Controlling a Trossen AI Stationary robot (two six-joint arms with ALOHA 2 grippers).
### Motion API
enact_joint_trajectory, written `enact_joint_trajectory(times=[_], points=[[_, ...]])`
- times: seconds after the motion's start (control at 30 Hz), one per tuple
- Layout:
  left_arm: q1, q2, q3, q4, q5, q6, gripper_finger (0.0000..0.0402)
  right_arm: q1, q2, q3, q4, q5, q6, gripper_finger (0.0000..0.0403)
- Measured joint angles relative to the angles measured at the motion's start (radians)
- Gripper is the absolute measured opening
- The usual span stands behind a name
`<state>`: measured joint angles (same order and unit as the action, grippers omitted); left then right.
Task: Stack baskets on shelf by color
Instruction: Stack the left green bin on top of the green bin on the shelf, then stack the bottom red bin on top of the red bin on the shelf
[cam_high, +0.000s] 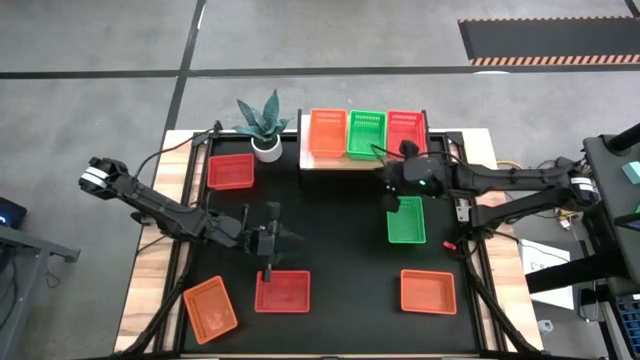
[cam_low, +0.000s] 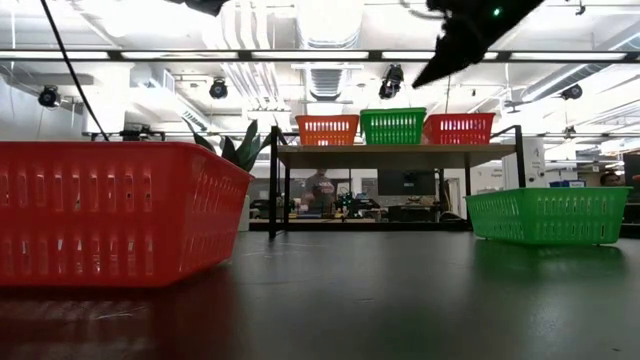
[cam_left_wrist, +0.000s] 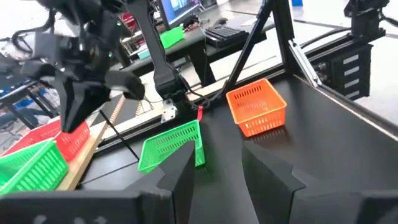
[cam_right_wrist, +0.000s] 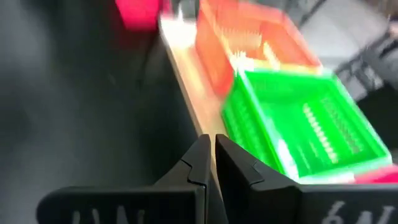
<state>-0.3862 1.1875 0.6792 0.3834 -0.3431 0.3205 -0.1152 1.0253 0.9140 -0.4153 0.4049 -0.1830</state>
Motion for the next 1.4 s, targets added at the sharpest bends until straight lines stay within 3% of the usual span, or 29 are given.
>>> enact_joint_trajectory(times=[0.33, 0.7, 0.8, 0.9, 1.2, 1.4], points=[[0.0, 0.0, -0.018, -0.001, -0.007, 0.002, 0.0116, -0.123, 0.16, 0.175, -0.249, -0.003, -0.038, 0.0017], [0.0, 0.0, -0.018, 0.0, -0.01, 0.001, 0.0116, -0.154, 0.181, 0.21, -0.266, -0.019, -0.063, 0.0017], [0.0, 0.0, -0.018, 0.0, -0.01, 0.001, 0.0116, -0.145, 0.166, 0.204, -0.271, -0.07, -0.053, 0.0017], [0.0, -0.004, -0.018, 0.0, -0.015, -0.02, 0.0116, -0.104, 0.13, 0.196, -0.265, -0.131, -0.023, 0.0017], [0.0, -0.007, -0.017, -0.076, -0.186, -0.247, 0.0116, 0.128, -0.022, 0.048, -0.158, -0.136, 0.059, 0.0017], [0.0, -0.007, -0.016, -0.156, -0.191, -0.456, 0.0116, 0.267, -0.096, -0.059, -0.032, -0.135, 0.06, 0.0017]])
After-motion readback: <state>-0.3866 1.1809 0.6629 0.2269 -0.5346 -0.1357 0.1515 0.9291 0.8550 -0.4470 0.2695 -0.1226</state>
